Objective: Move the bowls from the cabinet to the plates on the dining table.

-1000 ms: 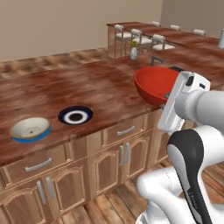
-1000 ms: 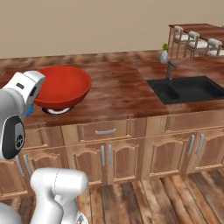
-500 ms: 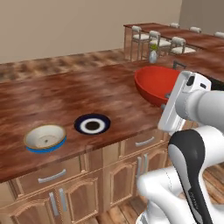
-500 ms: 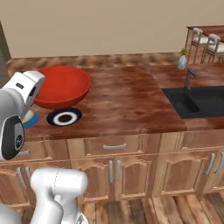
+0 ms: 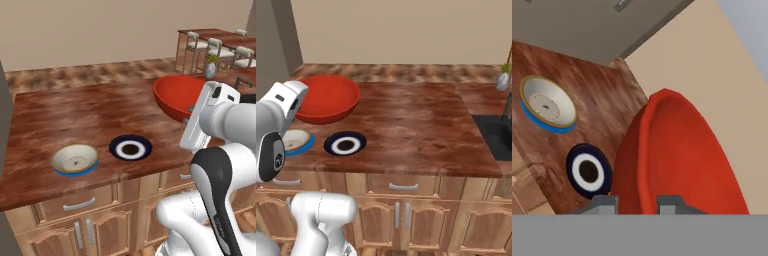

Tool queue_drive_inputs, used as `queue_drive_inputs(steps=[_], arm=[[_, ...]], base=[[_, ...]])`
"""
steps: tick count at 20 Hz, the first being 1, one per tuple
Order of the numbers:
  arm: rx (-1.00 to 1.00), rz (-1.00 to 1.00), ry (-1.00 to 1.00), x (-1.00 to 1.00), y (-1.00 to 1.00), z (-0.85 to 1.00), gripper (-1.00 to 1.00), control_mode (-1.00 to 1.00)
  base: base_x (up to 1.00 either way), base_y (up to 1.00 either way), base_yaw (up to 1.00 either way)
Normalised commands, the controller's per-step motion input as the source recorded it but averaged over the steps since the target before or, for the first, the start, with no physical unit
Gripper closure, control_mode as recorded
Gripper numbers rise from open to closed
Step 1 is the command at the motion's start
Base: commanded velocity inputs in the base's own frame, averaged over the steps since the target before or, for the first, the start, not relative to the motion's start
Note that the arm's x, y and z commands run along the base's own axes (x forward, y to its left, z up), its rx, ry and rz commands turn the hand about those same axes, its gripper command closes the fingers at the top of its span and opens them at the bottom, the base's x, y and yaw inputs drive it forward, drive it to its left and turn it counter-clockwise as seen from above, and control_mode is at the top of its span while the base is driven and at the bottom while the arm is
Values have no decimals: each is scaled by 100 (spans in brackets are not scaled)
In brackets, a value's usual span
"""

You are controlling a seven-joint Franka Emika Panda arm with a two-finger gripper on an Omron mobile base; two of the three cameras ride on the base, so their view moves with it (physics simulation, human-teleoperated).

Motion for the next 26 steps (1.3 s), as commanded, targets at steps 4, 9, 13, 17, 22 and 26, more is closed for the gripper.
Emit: queue_drive_inputs(steps=[4, 9, 13, 17, 22, 26], arm=[[0, 0, 0, 0, 0, 0, 100, 100], [0, 0, 0, 0, 0, 0, 100, 100], [0, 0, 0, 0, 0, 0, 100, 100], [0, 0, 0, 0, 0, 0, 100, 100], [0, 0, 0, 0, 0, 0, 100, 100], [0, 0, 0, 0, 0, 0, 100, 100]], base=[[17, -8, 27], [0, 0, 4], [0, 0, 0], [0, -1, 0], [5, 0, 0], [2, 0, 0]])
